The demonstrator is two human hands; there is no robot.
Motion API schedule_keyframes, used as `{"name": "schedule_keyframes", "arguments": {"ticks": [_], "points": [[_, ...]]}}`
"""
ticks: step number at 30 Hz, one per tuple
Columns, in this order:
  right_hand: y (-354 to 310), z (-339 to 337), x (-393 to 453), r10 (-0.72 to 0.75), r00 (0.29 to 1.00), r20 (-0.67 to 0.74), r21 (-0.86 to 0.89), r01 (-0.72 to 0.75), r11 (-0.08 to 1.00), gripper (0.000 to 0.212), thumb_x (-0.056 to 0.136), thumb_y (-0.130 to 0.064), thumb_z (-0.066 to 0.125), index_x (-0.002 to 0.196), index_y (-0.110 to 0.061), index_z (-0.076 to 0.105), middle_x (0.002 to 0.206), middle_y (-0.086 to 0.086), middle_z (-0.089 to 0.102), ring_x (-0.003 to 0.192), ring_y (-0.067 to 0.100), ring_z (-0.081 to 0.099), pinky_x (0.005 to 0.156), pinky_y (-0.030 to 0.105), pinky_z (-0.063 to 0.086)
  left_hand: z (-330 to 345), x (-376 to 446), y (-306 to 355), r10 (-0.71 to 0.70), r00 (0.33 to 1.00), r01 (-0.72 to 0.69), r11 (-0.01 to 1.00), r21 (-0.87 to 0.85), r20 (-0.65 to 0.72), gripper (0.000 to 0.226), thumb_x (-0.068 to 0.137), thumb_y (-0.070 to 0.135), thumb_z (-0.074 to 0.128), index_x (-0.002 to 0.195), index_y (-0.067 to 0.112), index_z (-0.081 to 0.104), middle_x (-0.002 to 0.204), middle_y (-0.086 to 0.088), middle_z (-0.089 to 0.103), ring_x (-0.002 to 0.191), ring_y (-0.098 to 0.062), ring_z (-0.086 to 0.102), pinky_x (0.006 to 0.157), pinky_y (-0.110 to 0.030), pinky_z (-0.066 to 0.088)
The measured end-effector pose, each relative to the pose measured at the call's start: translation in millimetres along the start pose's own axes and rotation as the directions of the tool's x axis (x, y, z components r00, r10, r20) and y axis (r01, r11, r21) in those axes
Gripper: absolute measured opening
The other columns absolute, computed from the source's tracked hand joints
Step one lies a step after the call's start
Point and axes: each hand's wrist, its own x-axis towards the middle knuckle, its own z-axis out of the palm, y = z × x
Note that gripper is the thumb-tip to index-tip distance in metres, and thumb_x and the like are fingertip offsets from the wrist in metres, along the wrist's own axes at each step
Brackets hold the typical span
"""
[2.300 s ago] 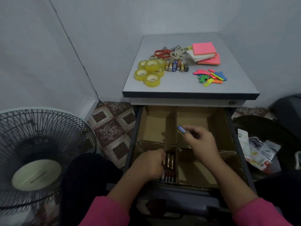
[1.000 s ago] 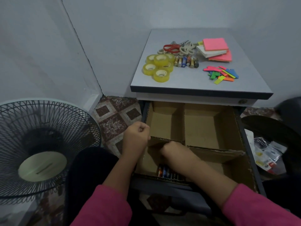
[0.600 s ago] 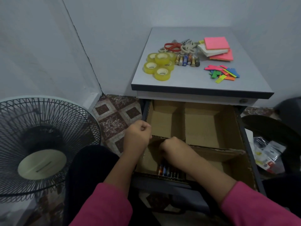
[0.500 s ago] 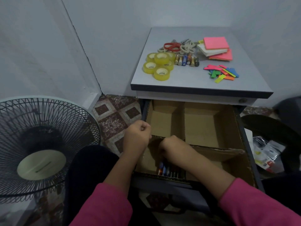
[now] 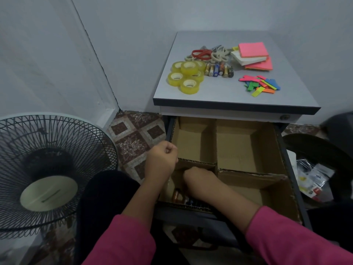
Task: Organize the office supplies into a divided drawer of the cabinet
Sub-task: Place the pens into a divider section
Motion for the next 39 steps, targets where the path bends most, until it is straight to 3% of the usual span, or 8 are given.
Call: {"name": "schedule_keyframes", "arguments": {"ticks": [8, 16, 22, 27, 33, 39], "points": [[-2.0, 6.0, 5.7, -0.051, 0.997, -0.057, 0.045, 0.053, 0.998, 0.018, 0.089, -0.023, 0.061, 0.098, -0.008, 0.066, 0.101, 0.012, 0.064, 0.094, 0.032, 0.063, 0.066, 0.031, 0.043, -0.7, 2.1, -0.3, -0.03, 1.0, 0.03, 0.998, -0.054, -0.001, 0.024, 0.09, 0.009, 0.055, 0.07, 0.021, 0.061, 0.056, 0.003, 0.061, 0.054, -0.01, 0.054, 0.059, -0.029, 0.044], [-15.1, 14.5, 6.5, -0.148, 0.985, -0.088, -0.149, 0.133, 0.98, 0.03, 0.093, -0.032, 0.054, 0.111, -0.009, 0.061, 0.115, 0.013, 0.064, 0.106, 0.032, 0.062, 0.082, 0.033, 0.047, -1.2, 2.2, -0.2, -0.04, 0.999, 0.039, 0.996, -0.077, -0.004, 0.023, 0.091, 0.009, 0.054, 0.072, 0.019, 0.061, 0.058, 0.0, 0.061, 0.057, -0.014, 0.054, 0.06, -0.031, 0.045], [-16.4, 14.4, 12.7, -0.113, 0.988, -0.104, -0.126, 0.1, 0.987, 0.027, 0.093, -0.028, 0.053, 0.109, -0.009, 0.063, 0.114, 0.013, 0.065, 0.105, 0.032, 0.063, 0.082, 0.033, 0.048, -0.9, 3.5, -0.2, -0.037, 0.999, 0.036, 0.995, -0.098, -0.013, 0.024, 0.092, 0.008, 0.054, 0.071, 0.018, 0.061, 0.055, 0.001, 0.06, 0.055, -0.015, 0.054, 0.058, -0.031, 0.044], [-14.6, 15.5, 9.9, -0.109, 0.989, -0.101, -0.031, 0.106, 0.994, 0.026, 0.092, -0.028, 0.055, 0.107, -0.008, 0.062, 0.112, 0.014, 0.064, 0.104, 0.033, 0.062, 0.081, 0.033, 0.049, -1.5, 3.9, -0.4, -0.054, 0.998, 0.052, 0.992, -0.115, -0.011, 0.024, 0.092, 0.008, 0.054, 0.071, 0.017, 0.061, 0.055, 0.001, 0.06, 0.046, -0.007, 0.048, 0.052, -0.026, 0.041], [-17.1, 19.3, 12.0, -0.203, 0.965, -0.166, -0.163, 0.176, 0.971, 0.026, 0.092, -0.031, 0.053, 0.107, -0.012, 0.063, 0.111, 0.01, 0.067, 0.102, 0.03, 0.064, 0.08, 0.031, 0.045, -0.9, 4.3, 0.6, -0.065, 0.998, 0.062, 0.989, -0.138, -0.019, 0.023, 0.092, 0.006, 0.053, 0.072, 0.015, 0.06, 0.054, -0.001, 0.058, 0.039, 0.0, 0.045, 0.042, -0.018, 0.036], [-15.6, 18.7, 13.5, -0.146, 0.973, -0.178, -0.119, 0.126, 0.985, 0.031, 0.089, -0.038, 0.058, 0.102, -0.011, 0.065, 0.107, 0.011, 0.067, 0.099, 0.03, 0.064, 0.076, 0.031, 0.044, -2.3, 3.3, 1.2, -0.066, 0.998, 0.062, 0.984, -0.167, -0.02, 0.022, 0.092, 0.005, 0.052, 0.073, 0.013, 0.061, 0.052, 0.001, 0.058, 0.038, 0.0, 0.043, 0.038, -0.015, 0.035]]}}
